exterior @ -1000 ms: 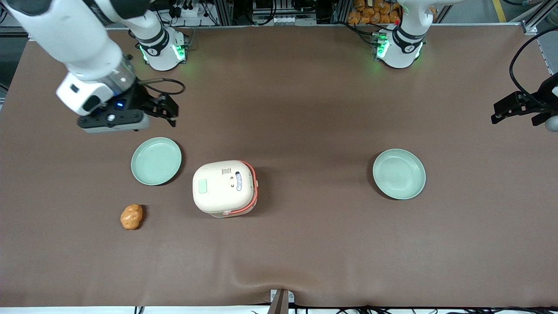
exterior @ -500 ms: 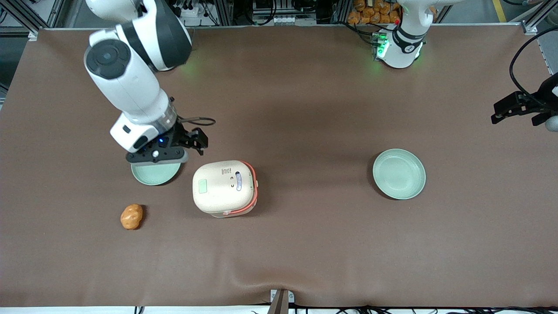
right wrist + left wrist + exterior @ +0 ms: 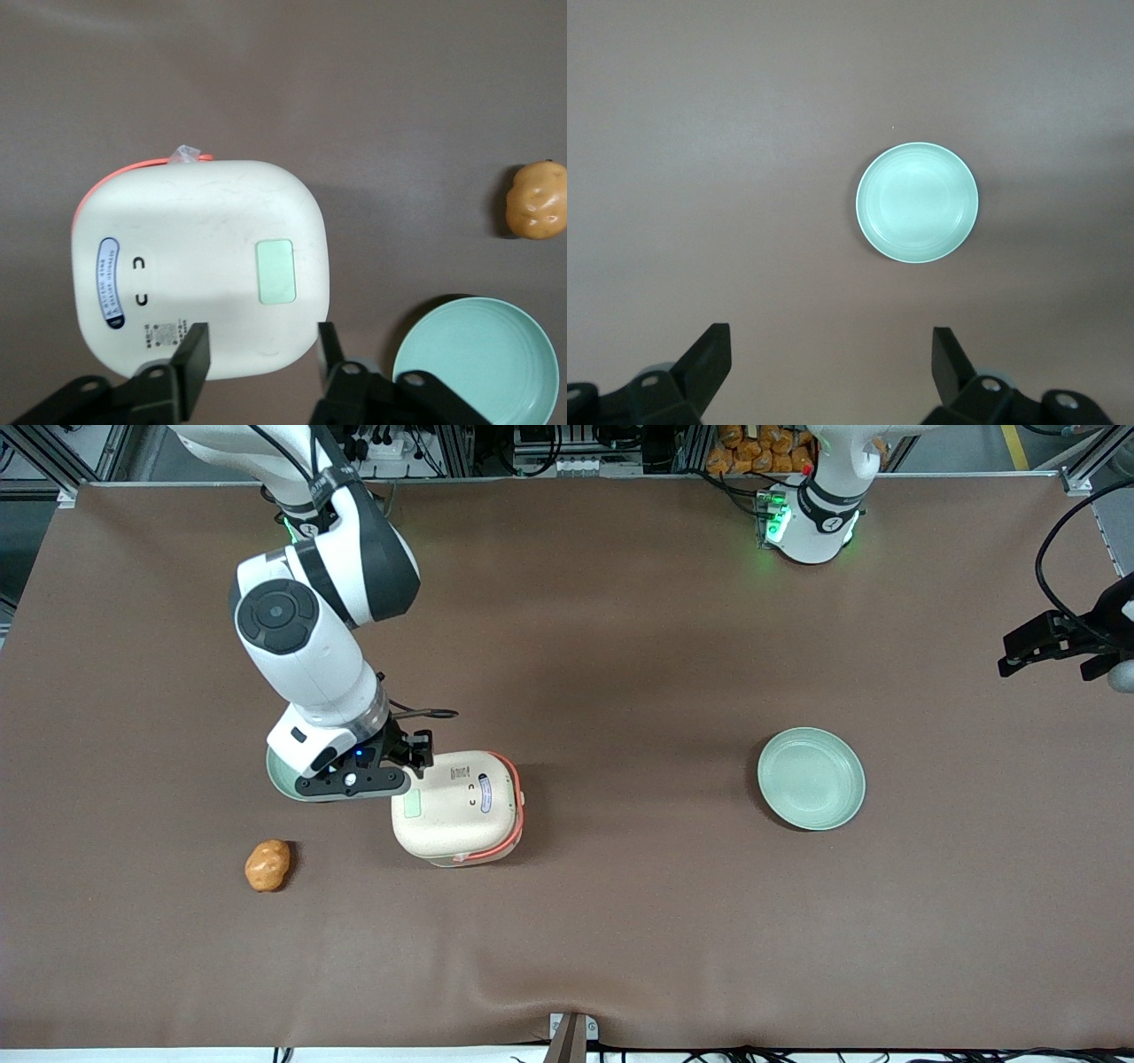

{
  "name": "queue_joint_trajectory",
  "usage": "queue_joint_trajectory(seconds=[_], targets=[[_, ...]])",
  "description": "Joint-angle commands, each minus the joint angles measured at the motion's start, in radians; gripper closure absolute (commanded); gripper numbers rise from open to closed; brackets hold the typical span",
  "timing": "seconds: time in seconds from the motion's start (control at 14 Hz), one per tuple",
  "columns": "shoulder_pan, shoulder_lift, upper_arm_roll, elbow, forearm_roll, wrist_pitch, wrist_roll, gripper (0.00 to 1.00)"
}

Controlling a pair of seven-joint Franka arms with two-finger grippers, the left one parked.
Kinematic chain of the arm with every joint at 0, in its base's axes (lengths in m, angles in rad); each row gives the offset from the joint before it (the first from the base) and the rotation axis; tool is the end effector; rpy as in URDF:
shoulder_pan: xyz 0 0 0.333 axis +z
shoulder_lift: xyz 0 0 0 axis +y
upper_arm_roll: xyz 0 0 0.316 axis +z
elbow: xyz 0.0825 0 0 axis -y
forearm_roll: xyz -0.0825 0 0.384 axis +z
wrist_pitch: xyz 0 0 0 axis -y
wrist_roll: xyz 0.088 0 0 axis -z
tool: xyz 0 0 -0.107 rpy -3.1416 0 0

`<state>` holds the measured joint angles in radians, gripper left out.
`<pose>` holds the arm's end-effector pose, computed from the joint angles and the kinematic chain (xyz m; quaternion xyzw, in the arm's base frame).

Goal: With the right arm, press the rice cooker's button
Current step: 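Move the right gripper over the white rice cooker's lid button, then press down on the rice cooker's green lid button with the closed right gripper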

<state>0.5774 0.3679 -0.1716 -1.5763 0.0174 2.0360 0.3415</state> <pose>0.6143 0.2804 0.4395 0.9979 0.0357 0.0534 0.0032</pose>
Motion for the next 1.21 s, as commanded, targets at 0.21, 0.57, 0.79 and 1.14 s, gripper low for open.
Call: queue_joint_trajectory(seconds=[0.21, 0.57, 0.79, 1.14], targets=[[-0.013, 0.04, -0.002, -0.001, -0.008, 0.036, -0.013, 0.87], [-0.014, 0.069, -0.002, 0.001, -0.01, 0.067, -0.015, 1.0], [-0.014, 0.1, -0.002, 0.01, -0.013, 0.099, -0.015, 1.0], [-0.016, 0.126, -0.002, 0.012, -0.027, 0.13, -0.016, 1.0]])
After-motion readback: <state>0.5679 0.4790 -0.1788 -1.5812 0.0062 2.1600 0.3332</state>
